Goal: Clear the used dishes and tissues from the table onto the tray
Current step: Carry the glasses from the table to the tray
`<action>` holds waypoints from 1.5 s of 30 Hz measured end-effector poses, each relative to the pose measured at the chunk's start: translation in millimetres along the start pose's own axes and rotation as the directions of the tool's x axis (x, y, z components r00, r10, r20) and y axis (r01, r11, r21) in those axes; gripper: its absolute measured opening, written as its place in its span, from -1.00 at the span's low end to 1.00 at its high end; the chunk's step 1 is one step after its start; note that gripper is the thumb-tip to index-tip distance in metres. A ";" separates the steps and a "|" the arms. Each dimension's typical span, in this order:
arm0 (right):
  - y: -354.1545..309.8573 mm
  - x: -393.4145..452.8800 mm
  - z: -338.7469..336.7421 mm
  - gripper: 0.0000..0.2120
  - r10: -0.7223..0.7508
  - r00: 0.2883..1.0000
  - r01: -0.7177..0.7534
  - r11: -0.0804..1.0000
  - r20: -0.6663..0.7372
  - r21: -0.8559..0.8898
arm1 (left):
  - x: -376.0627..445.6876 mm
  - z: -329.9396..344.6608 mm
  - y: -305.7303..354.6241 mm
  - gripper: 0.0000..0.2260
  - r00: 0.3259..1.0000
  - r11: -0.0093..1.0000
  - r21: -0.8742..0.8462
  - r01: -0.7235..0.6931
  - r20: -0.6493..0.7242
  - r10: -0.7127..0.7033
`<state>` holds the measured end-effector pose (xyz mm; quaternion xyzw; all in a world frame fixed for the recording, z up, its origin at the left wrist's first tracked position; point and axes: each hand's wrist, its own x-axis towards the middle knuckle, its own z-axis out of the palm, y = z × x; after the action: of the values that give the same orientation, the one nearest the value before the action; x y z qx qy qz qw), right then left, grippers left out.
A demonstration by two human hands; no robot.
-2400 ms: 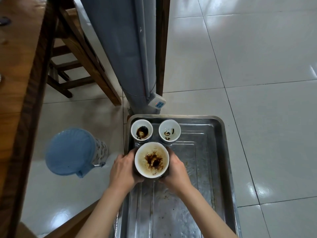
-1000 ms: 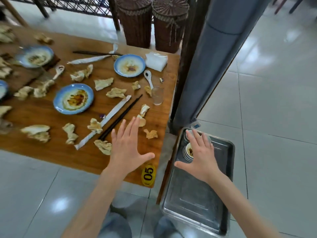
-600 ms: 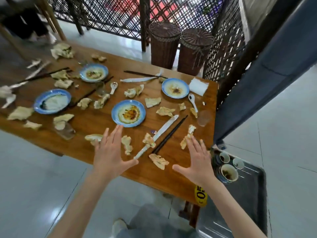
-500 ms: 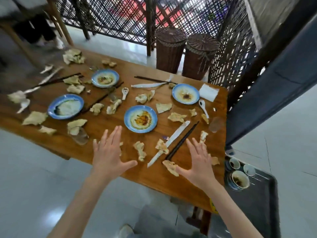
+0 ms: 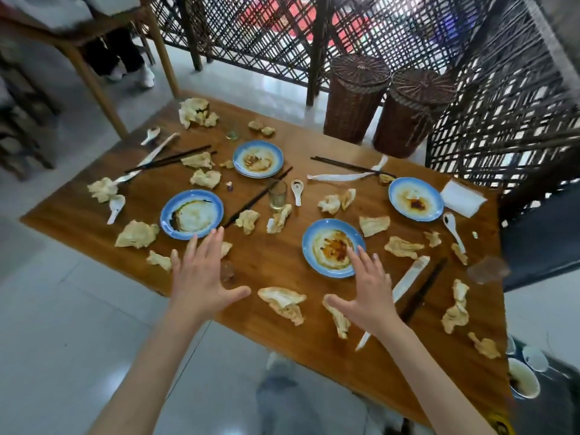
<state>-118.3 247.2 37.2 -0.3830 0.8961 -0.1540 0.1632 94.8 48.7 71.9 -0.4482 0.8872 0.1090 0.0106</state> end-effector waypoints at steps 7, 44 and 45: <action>-39.9 57.7 15.5 -0.07 -0.035 0.999 0.035 0.999 0.024 0.010 | 48.1 22.7 -26.2 0.04 0.961 0.996 0.026 -0.088 0.266 0.078; -132.7 239.7 59.6 0.02 0.133 0.987 -0.138 0.989 0.086 0.051 | 159.7 7.5 -58.4 -0.53 0.799 0.916 -0.107 -0.386 0.458 0.390; -137.6 245.8 61.5 0.04 0.120 0.989 -0.125 0.990 0.090 0.058 | 161.2 7.0 -59.8 -0.53 0.800 0.917 -0.104 -0.386 0.457 0.389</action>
<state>-166.2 -33.8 -5.9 -0.3281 0.9048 -0.1554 0.2228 45.5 -112.1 35.2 -0.2177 0.9304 0.2161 0.2007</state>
